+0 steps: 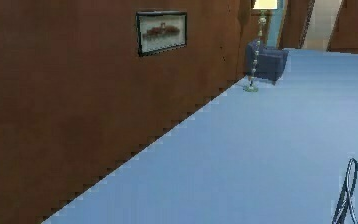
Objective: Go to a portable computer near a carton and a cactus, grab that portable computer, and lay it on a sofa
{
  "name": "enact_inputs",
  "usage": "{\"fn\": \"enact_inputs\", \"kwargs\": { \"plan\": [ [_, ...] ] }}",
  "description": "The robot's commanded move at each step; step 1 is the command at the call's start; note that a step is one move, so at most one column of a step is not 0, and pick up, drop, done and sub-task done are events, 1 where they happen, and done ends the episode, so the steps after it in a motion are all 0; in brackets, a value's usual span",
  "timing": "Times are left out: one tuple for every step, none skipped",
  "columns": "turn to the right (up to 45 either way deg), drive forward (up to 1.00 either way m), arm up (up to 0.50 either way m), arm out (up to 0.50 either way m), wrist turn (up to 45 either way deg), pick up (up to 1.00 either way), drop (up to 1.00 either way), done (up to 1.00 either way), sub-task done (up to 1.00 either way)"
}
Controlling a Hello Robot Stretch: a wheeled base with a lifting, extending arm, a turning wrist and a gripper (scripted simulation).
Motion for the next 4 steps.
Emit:
{"fn": "enact_inputs", "kwargs": {
  "plan": [
    [0.0, 0.05, 0.0, 0.0, 0.0, 0.0, 0.0, 0.0, 0.0],
    [18.0, 0.0, 0.0, 0.0, 0.0, 0.0, 0.0, 0.0, 0.0],
    [45.0, 0.0, 0.0, 0.0, 0.0, 0.0, 0.0, 0.0, 0.0],
    [45.0, 0.0, 0.0, 0.0, 0.0, 0.0, 0.0, 0.0, 0.0]
  ]
}}
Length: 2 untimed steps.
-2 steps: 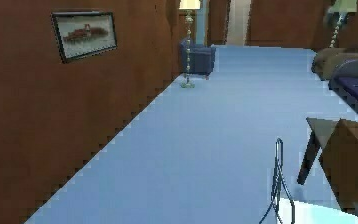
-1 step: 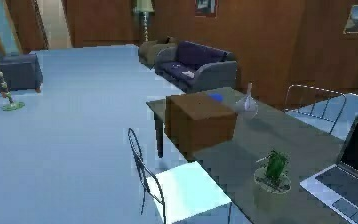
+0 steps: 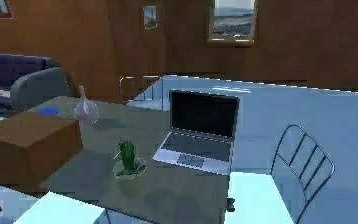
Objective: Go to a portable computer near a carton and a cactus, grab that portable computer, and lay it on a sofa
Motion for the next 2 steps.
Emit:
{"fn": "enact_inputs", "kwargs": {
  "plan": [
    [45.0, 0.0, 0.0, 0.0, 0.0, 0.0, 0.0, 0.0, 0.0],
    [9.0, 0.0, 0.0, 0.0, 0.0, 0.0, 0.0, 0.0, 0.0]
  ]
}}
